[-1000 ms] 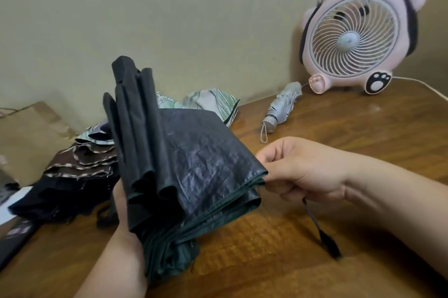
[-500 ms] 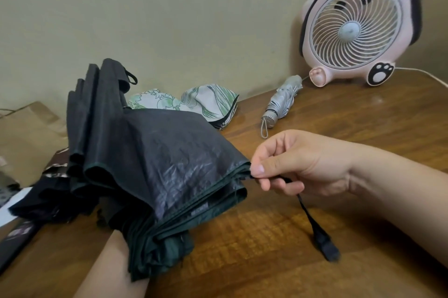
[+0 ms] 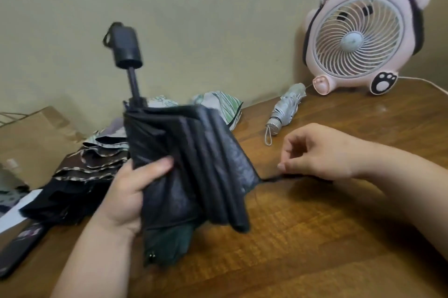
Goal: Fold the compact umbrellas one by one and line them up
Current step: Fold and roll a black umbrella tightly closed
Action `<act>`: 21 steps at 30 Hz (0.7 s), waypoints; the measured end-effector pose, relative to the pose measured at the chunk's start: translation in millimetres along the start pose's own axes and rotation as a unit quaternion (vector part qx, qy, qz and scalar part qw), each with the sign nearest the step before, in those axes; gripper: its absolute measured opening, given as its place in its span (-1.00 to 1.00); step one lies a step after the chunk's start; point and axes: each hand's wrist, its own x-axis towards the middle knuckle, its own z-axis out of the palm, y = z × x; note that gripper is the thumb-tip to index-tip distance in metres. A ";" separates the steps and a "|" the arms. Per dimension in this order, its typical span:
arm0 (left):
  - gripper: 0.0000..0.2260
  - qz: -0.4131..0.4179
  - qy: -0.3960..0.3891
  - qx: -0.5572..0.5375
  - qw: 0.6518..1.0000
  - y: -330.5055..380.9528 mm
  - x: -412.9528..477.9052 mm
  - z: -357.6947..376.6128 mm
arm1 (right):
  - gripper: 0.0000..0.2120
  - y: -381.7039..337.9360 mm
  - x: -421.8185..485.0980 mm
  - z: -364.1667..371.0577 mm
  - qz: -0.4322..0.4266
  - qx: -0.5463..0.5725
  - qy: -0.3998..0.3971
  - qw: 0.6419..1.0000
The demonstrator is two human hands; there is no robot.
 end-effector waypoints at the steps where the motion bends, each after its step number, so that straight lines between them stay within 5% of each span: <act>1: -0.49 0.026 0.043 0.123 0.991 1.6 -0.1 8.1 | -0.91 3.1 2.4 -0.7 -0.017 -0.052 0.066 0.996; 5: -0.59 0.014 0.046 0.389 0.920 24.7 8.7 43.9 | -0.91 -19.1 -7.3 -13.7 -0.222 -0.056 0.327 0.917; 7: -0.66 -0.009 0.039 0.468 0.883 37.0 12.6 49.8 | -0.95 -51.7 -17.4 -26.6 -0.320 -0.098 0.365 0.869; 11: -0.67 0.045 -0.036 0.395 0.917 36.6 8.1 57.7 | -0.97 -109.7 -23.7 -39.5 -0.289 -0.064 0.317 0.901; 16: -0.58 0.190 0.035 0.222 0.956 14.9 -10.6 60.3 | -0.90 -126.3 -17.3 -19.4 -0.252 0.086 0.262 0.928; 21: -0.53 0.191 0.042 0.207 0.959 14.5 -18.2 46.5 | -0.57 -157.6 -31.0 12.6 -0.323 0.060 0.032 0.944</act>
